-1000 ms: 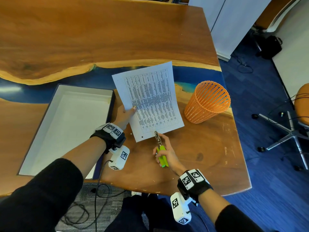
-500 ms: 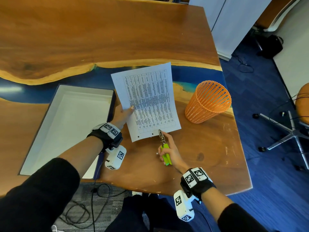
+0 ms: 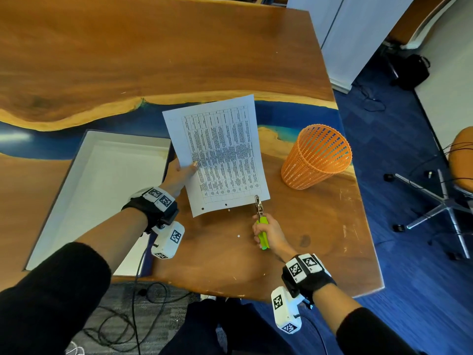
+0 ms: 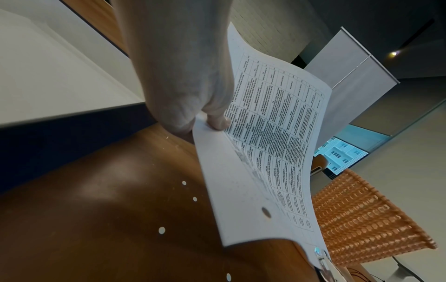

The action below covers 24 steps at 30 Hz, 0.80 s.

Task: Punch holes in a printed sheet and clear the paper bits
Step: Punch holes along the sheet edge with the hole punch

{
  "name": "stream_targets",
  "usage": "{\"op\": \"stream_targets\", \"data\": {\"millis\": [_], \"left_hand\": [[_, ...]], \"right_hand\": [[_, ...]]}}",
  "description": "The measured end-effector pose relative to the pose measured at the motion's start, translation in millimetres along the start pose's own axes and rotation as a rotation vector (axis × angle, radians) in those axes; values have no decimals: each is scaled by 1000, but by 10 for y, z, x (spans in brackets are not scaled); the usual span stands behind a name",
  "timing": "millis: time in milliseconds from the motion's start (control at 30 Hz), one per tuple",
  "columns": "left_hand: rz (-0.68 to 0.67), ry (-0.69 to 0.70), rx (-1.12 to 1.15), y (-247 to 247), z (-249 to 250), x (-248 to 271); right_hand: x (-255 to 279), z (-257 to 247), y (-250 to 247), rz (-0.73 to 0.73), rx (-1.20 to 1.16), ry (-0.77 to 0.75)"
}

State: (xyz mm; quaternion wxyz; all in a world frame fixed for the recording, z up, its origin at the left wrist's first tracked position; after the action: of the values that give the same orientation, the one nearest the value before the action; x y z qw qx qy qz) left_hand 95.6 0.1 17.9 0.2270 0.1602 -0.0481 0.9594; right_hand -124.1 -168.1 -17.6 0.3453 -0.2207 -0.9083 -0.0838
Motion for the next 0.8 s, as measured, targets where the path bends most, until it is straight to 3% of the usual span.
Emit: {"op": "stream_targets", "data": {"millis": [800], "left_hand": [[-25, -19, -11, 20, -14, 2]], "right_hand": [[80, -20, -24, 3, 16, 52]]}}
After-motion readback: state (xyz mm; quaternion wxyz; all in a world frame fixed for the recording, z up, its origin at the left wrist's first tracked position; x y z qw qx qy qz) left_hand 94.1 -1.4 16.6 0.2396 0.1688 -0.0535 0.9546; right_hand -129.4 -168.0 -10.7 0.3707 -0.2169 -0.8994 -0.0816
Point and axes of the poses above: each hand's wrist, its own x-axis away from the middle knuckle, its own y-axis out of the palm, z = x × y, the point moved 2 cm from there along -x, towards the middle knuckle, and after that the axes turned 1 degree about -y, right-handed, at the moved point
